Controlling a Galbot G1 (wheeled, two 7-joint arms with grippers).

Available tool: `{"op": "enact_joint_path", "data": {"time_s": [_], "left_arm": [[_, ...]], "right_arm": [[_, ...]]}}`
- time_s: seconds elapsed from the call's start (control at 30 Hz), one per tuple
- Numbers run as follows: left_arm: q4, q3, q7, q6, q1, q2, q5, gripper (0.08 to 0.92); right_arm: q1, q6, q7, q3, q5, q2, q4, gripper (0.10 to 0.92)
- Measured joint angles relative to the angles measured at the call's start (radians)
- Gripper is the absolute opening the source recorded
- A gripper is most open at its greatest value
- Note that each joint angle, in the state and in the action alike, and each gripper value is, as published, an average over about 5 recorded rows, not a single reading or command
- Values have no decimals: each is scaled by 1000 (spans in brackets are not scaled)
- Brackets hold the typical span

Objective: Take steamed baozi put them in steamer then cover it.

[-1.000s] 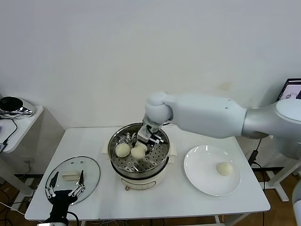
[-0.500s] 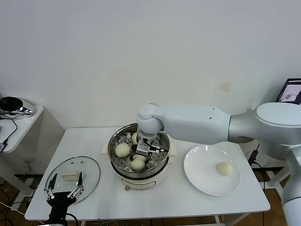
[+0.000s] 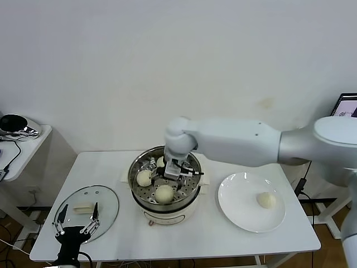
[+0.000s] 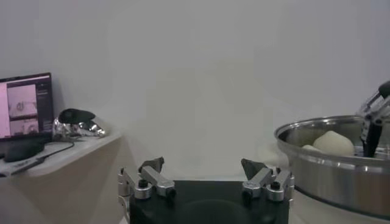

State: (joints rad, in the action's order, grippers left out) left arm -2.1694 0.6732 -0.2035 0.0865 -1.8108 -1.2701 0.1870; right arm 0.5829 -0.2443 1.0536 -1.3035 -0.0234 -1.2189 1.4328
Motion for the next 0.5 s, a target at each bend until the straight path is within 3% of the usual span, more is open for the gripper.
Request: {"op": "enact_joint_path", "data": {"time_s": [0.33,0.5], "left_arm": [[0,-11,2,-5,15,16,-2,823],[2,-23,3,-5,22,21,-7,823]], "right_arm": [[43,396,-32,38,-115,280,156,823],[22,515,-29,66,-111,449,202,823]]}}
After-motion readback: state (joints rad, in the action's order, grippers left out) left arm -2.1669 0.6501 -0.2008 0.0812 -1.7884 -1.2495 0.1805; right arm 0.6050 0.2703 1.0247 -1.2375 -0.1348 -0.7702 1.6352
